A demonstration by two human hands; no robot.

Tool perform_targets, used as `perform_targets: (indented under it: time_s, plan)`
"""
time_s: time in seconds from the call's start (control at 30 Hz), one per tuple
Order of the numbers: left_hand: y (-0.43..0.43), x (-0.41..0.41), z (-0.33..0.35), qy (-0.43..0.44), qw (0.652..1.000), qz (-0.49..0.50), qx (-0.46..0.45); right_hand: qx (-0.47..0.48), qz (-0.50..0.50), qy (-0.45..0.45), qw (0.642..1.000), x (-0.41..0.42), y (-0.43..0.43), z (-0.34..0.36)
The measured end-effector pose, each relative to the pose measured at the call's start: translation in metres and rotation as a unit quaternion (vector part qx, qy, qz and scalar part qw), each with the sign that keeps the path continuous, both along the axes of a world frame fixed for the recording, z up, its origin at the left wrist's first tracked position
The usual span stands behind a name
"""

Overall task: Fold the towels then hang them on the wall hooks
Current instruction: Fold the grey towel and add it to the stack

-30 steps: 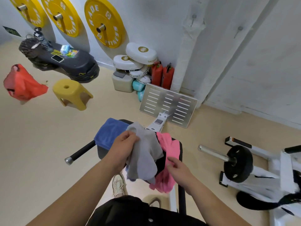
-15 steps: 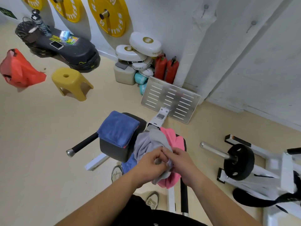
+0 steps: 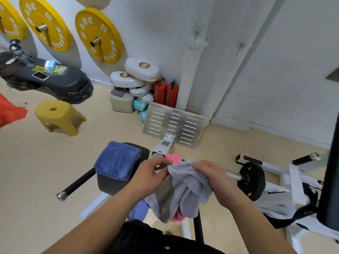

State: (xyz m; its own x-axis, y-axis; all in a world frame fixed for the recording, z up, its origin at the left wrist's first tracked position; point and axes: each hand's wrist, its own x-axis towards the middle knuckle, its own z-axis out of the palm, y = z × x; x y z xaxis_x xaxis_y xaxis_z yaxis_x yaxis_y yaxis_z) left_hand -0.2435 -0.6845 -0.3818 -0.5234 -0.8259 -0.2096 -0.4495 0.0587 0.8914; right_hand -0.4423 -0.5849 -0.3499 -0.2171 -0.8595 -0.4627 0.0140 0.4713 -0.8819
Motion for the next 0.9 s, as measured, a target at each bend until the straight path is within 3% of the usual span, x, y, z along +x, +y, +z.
perform_targets:
  time_s: [0.13, 0.23, 0.33, 0.43, 0.6, 0.77, 0.9]
  plan:
    - [0.008, -0.006, 0.048, 0.029, 0.997, -0.063, -0.036, 0.088, -0.064, 0.207, 0.972, -0.012, 0.018, 0.010]
    - [0.023, -0.019, 0.076, 0.040, 0.989, -0.109, -0.095, -0.024, -0.140, 0.275, 0.951, -0.001, 0.033, 0.030]
    - [0.036, -0.033, 0.090, 0.066, 0.982, -0.134, -0.120, -0.107, -0.102, 0.216, 0.965, 0.019, 0.047, 0.064]
    - [0.046, -0.038, 0.099, 0.097, 0.983, -0.138, -0.067, -0.143, -0.047, 0.176, 0.973, 0.028, 0.057, 0.074]
    - [0.048, -0.031, 0.106, 0.105, 0.979, -0.133, -0.118, -0.198, -0.124, 0.187, 0.954, 0.028, 0.062, 0.075]
    - [0.034, -0.010, 0.099, 0.008, 0.967, -0.234, -0.102, -0.161, -0.217, 0.247, 0.931, 0.022, 0.059, 0.074]
    - [0.016, 0.017, 0.085, -0.060, 0.966, -0.239, -0.083, -0.126, -0.333, 0.226, 0.907, -0.008, 0.060, 0.064]
